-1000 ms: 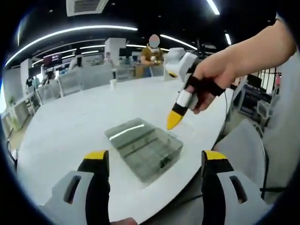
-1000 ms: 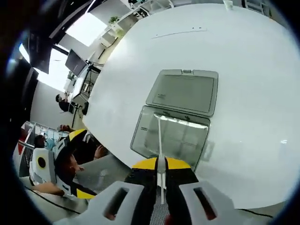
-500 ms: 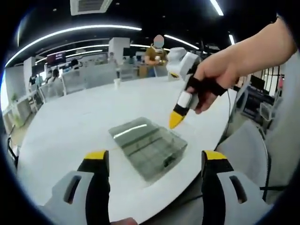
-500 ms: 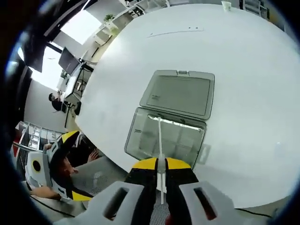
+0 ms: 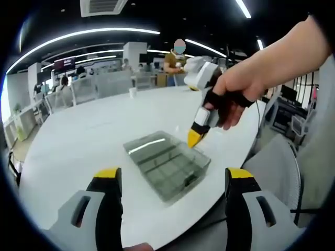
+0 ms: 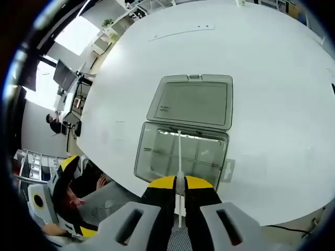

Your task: Insert the divider into the dual guide fixture by aligning both edges with the guide slots and pushing it downward to the bottom, including one-sided entry, uneven engagement, binding, and posture correction.

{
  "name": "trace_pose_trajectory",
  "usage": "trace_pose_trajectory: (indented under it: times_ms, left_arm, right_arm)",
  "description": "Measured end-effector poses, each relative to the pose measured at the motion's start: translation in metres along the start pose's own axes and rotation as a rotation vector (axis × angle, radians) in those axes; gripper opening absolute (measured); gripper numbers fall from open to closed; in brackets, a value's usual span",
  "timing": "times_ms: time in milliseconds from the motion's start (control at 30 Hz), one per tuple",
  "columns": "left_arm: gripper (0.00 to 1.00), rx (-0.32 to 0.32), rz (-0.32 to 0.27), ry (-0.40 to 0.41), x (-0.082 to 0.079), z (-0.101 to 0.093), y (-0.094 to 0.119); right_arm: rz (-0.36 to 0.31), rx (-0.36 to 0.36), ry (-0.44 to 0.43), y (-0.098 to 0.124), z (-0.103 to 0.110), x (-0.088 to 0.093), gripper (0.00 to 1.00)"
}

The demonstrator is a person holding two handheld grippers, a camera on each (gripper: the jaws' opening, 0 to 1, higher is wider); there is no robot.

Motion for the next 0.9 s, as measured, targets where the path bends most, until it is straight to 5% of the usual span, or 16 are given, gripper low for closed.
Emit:
trace_pose_trajectory:
  times_ms: [900]
  left_arm:
    - [0.79, -0.004, 0.003, 0.019, 0.001, 0.001, -0.005]
  right_arm:
    - [0.046, 0.056, -0.089, -0.013, -0.014, -0.004, 0.0]
Point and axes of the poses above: the point that each gripper's makers call its tool centre point, and the gripper's own axes: y roughly backward along the fingers, z roughly to its left, x roughly out of its underside, the point moved 5 cm from there along y, roughly backward along the fingers, and after that the axes turned 13 degrees about y, right-handed, at the moved point
